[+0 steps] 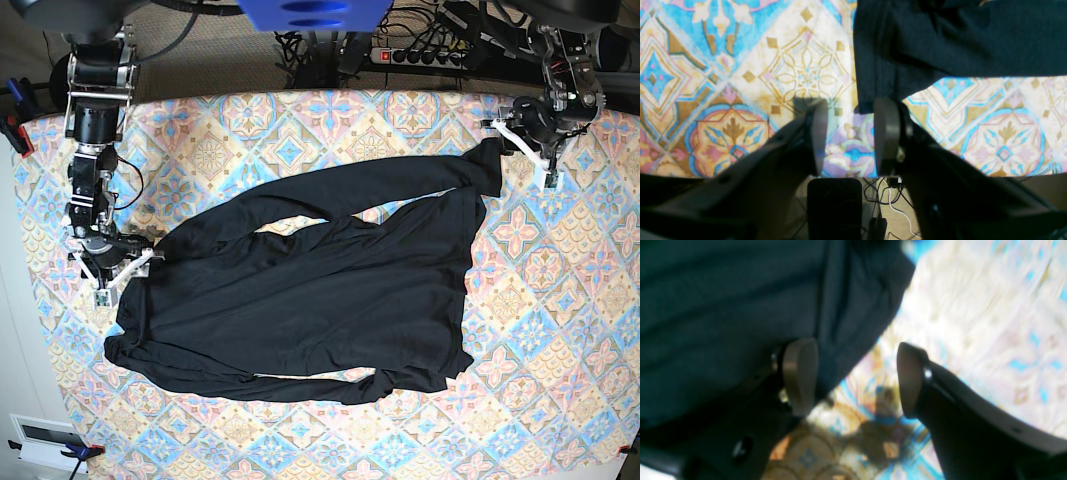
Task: Layout the t-shirt on the table in an organized manner, then fold the t-shirt properly
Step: 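Release the shirt with both grippers and reposition them at the shirt's edge, then grasp the shirt edge with both grippers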
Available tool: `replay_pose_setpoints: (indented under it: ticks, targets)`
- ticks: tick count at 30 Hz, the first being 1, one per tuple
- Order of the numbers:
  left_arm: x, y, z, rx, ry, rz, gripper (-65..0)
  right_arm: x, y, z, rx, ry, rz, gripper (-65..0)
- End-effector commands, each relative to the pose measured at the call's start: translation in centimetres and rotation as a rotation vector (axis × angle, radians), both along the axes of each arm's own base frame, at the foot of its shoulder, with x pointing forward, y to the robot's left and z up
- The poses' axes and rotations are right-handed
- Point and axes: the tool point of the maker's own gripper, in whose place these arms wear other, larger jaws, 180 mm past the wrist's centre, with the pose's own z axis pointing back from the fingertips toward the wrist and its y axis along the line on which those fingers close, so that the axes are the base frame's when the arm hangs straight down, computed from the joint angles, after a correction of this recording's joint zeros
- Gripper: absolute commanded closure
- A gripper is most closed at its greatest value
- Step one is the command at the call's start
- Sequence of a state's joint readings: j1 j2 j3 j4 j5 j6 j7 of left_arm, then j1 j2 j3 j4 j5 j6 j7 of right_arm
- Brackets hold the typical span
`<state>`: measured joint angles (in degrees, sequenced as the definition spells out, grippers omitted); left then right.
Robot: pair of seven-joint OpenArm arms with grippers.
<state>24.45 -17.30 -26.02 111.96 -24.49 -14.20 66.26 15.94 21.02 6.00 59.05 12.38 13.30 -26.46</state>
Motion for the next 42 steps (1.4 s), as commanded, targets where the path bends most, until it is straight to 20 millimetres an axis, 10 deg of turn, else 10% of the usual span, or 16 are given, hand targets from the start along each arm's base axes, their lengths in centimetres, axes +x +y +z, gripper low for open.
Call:
replay_pose_setpoints:
  ticks: [1,10,19,31,42]
  targets:
    - [0.5,0.3,0.7,0.010,-0.029,-0.005,-22.7,2.0,-0.9,2.6,-0.012,-0.076,-0.008,-35.8]
    - [0.6,0.3,0.8,0.012,-0.033,-0.006,-22.7,1.3,2.4,0.0,-0.004,-0.009,0.068,-29.1]
    - [1.5,0.4,1.3,0.014,-0.054,-0.006,-22.7,1.4,5.7,-0.9,0.042,-0.006,0.103,-2.5]
    - [1.9,0.4,1.6,0.014,-0.069,-0.003,-22.7,-2.6,-0.2,2.3,0.032,-0.015,-0.070,0.0]
    - [7.0,0.5,4.8,0.011,-0.215,0.006,-22.7,-5.7,-1.8,3.3,-0.022,-0.020,-0.028,0.0]
